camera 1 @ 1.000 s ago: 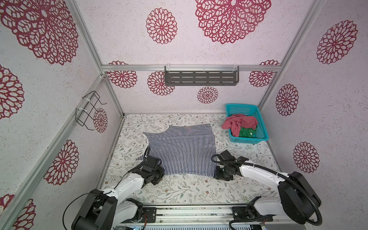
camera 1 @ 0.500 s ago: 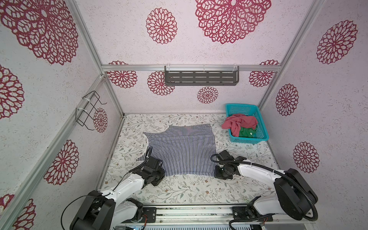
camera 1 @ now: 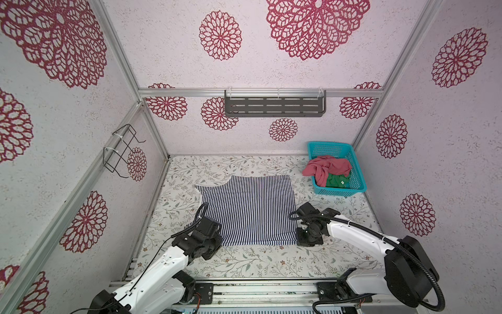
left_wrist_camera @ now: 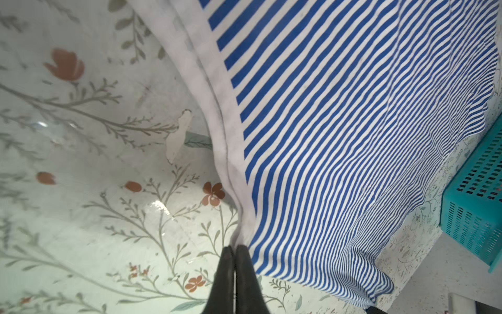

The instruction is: Fold and stack the tank tops

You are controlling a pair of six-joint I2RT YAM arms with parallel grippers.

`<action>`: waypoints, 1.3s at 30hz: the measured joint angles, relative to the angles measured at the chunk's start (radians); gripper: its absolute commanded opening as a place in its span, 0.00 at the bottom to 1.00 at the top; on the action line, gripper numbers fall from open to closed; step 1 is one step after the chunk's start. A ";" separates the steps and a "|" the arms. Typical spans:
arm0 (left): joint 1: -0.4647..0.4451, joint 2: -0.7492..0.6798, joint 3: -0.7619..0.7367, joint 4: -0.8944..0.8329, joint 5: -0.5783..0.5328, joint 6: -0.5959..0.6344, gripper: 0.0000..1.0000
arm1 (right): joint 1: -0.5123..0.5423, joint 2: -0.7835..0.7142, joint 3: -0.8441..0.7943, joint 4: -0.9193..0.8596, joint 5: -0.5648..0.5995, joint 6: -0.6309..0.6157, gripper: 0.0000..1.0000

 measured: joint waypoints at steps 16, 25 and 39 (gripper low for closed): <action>0.169 0.294 0.253 -0.057 0.081 0.341 0.00 | -0.115 0.207 0.251 -0.063 0.031 -0.193 0.00; 0.241 0.520 0.423 -0.060 0.113 0.522 0.00 | -0.182 0.348 0.390 -0.043 0.044 -0.270 0.00; 0.311 0.884 0.757 -0.101 0.138 0.709 0.00 | -0.255 0.608 0.650 -0.026 0.047 -0.364 0.00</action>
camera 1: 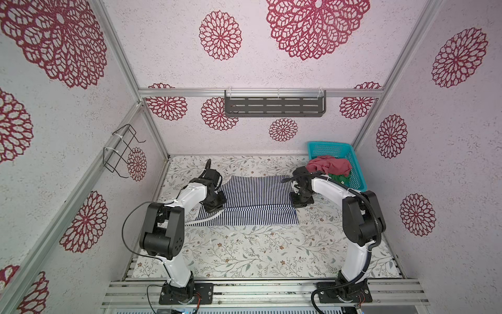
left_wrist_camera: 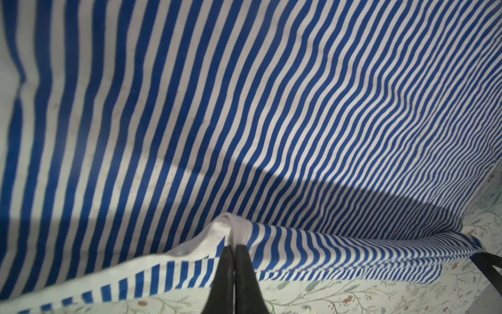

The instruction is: Fold and stack the tank tops

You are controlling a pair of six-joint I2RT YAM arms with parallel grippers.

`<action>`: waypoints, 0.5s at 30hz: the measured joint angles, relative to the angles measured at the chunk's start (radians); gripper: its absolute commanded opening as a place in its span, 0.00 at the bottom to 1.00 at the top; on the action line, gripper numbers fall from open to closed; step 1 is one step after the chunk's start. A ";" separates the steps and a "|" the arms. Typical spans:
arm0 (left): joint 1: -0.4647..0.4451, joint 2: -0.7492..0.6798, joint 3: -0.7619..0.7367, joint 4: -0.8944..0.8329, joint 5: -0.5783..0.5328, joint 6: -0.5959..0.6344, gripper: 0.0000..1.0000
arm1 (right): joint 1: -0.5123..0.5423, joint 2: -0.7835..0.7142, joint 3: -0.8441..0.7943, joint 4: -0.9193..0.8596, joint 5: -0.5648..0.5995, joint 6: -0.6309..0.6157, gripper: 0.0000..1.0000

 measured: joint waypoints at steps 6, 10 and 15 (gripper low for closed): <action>0.034 0.137 0.174 -0.066 -0.007 0.066 0.53 | -0.027 0.102 0.117 0.006 0.029 -0.029 0.29; 0.079 0.146 0.269 -0.123 -0.032 0.108 0.58 | -0.056 0.105 0.158 0.007 0.069 -0.038 0.38; 0.087 0.013 0.175 -0.128 -0.078 0.100 0.55 | -0.064 -0.059 -0.014 0.050 0.074 -0.016 0.37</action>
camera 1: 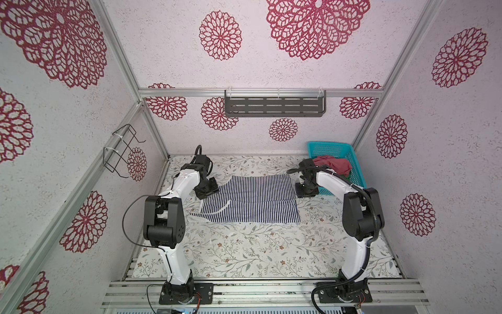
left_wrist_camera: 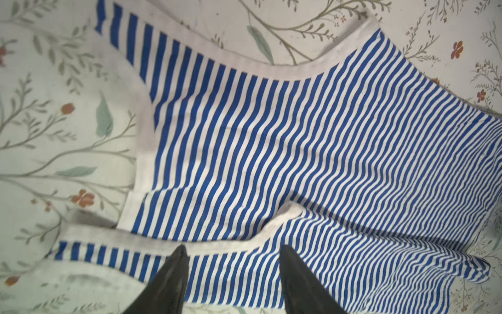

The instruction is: Fold and stack the tank tops

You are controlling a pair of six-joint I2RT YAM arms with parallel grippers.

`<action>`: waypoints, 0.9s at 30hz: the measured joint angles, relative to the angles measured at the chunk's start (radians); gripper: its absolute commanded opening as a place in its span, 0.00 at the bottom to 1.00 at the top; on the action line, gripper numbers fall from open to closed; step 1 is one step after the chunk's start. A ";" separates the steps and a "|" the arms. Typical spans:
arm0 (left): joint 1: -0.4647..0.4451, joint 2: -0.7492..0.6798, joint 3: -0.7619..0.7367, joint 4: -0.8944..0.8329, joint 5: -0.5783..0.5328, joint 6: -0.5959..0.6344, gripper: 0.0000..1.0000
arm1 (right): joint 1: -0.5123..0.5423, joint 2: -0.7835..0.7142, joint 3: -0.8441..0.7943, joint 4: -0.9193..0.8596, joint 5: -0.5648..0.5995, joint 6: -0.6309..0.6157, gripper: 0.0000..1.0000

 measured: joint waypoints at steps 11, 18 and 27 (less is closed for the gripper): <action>-0.262 0.022 -0.166 0.182 0.075 -0.161 0.51 | 0.177 -0.109 -0.265 0.156 -0.092 0.161 0.26; -0.253 0.033 -0.289 0.310 0.084 -0.205 0.50 | 0.180 -0.095 -0.338 0.234 -0.039 0.215 0.25; -0.274 -0.151 -0.540 0.436 0.135 -0.290 0.48 | 0.180 -0.248 -0.536 0.297 -0.022 0.282 0.29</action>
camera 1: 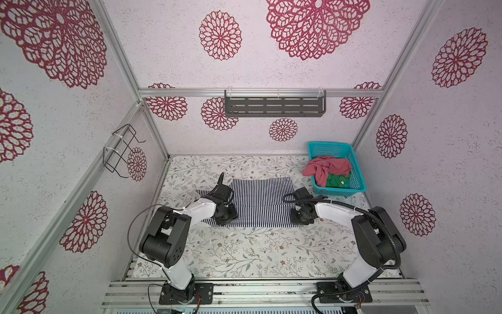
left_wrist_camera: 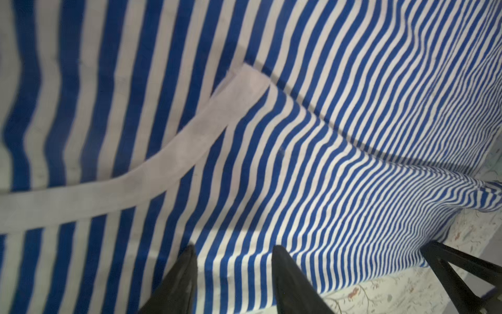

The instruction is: Fold and stack the tank tops

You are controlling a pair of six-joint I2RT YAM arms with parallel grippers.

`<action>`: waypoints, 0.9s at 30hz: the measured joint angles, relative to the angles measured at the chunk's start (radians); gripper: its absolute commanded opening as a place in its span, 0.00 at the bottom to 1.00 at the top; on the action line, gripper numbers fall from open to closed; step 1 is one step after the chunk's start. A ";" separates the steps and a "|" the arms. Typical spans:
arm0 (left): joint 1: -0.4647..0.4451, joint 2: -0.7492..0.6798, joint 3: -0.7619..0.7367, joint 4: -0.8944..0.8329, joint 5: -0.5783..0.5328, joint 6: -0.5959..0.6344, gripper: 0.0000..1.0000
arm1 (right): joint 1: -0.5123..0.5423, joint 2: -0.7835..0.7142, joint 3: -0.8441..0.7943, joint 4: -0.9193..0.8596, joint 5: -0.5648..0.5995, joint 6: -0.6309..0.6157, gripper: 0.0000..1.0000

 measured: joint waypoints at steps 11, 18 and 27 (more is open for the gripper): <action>-0.140 -0.257 -0.229 -0.112 0.035 -0.179 0.49 | 0.029 -0.193 -0.183 -0.033 -0.031 0.073 0.33; -0.032 -0.249 0.094 -0.400 -0.057 -0.038 0.53 | 0.011 -0.195 0.019 -0.253 -0.028 -0.011 0.48; 0.047 0.090 0.629 -0.322 -0.082 0.370 0.56 | -0.067 -0.033 0.356 -0.188 0.016 -0.213 0.46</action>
